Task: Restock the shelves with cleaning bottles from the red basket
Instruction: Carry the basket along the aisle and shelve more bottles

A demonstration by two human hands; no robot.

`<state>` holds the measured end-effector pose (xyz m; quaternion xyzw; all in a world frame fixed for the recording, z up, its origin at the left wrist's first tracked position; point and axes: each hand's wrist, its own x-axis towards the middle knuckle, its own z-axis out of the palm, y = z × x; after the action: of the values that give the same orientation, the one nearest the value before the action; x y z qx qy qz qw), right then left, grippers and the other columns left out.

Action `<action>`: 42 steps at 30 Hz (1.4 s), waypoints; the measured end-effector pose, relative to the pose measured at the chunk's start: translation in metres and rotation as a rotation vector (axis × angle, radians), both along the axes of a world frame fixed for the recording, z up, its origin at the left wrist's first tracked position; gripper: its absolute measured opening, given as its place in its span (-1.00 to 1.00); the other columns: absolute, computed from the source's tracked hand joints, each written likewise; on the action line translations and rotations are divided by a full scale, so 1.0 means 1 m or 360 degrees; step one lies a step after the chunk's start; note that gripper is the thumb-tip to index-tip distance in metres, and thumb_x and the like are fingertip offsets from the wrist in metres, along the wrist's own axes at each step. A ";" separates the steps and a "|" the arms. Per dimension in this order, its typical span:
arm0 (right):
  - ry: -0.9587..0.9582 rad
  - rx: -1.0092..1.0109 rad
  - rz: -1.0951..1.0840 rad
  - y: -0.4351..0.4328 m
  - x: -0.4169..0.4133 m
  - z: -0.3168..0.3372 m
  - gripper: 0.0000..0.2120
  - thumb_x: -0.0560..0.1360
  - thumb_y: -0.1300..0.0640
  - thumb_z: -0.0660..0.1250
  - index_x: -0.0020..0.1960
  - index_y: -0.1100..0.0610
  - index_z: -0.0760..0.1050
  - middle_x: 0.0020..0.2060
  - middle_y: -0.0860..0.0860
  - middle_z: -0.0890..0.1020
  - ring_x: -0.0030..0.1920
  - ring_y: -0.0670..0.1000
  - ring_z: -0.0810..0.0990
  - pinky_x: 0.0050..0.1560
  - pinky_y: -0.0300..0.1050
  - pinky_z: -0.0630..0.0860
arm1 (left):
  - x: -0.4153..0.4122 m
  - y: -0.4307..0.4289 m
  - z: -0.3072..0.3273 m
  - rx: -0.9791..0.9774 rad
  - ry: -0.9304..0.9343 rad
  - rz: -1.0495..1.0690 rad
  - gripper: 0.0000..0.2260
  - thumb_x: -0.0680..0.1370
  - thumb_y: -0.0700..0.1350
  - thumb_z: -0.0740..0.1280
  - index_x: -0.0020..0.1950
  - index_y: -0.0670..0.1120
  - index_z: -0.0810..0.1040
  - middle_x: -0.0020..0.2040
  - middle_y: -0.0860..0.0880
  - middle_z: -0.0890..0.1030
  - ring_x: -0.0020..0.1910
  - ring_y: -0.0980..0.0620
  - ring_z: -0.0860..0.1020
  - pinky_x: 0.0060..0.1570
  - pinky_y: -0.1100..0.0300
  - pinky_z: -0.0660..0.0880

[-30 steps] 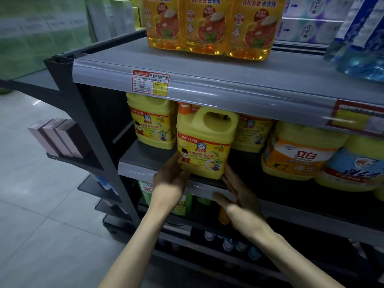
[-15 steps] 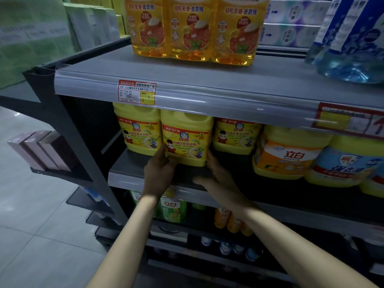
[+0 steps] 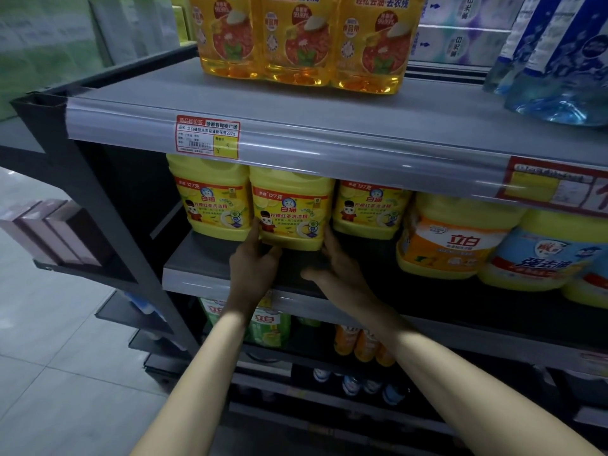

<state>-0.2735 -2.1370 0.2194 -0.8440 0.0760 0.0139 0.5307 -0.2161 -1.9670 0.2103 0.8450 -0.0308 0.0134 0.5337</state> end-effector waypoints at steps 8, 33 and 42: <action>0.0050 -0.0138 0.0019 0.000 -0.003 -0.006 0.08 0.52 0.12 0.48 0.69 -0.30 -0.23 0.63 -0.07 0.28 0.55 0.02 0.37 0.33 -0.11 0.42 | 0.012 -0.001 -0.010 0.0112 -0.0021 0.0029 -0.29 0.62 -0.06 0.39 0.72 0.11 0.17 0.41 -0.06 0.63 0.42 -0.18 0.53 0.27 0.14 0.43; -0.0156 -0.0865 0.0142 -0.088 -0.104 0.001 -0.58 0.70 -0.06 0.26 0.53 0.03 0.46 0.44 0.04 0.52 0.48 0.08 0.41 0.43 -0.10 0.29 | -0.110 -0.083 0.030 0.0772 -0.0245 -0.0405 -0.54 0.56 0.07 0.31 0.46 0.07 0.58 0.30 -0.09 0.68 0.24 -0.22 0.64 0.15 -0.03 0.61; 0.0018 -0.0887 -0.0287 -0.232 -0.275 -0.003 -0.70 0.67 -0.09 0.22 0.31 -0.02 0.56 0.20 0.02 0.64 0.19 0.10 0.59 0.17 0.04 0.55 | -0.248 -0.252 0.042 0.1001 -0.0121 -0.0713 -0.74 0.58 0.11 0.30 -0.02 -0.07 0.61 -0.06 -0.07 0.67 0.01 -0.20 0.64 -0.06 0.01 0.57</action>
<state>-0.5488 -2.3695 0.2165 -0.9470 0.1546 -0.0501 0.2770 -0.4642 -2.2188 0.2525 0.9386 -0.2371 -0.0823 0.2367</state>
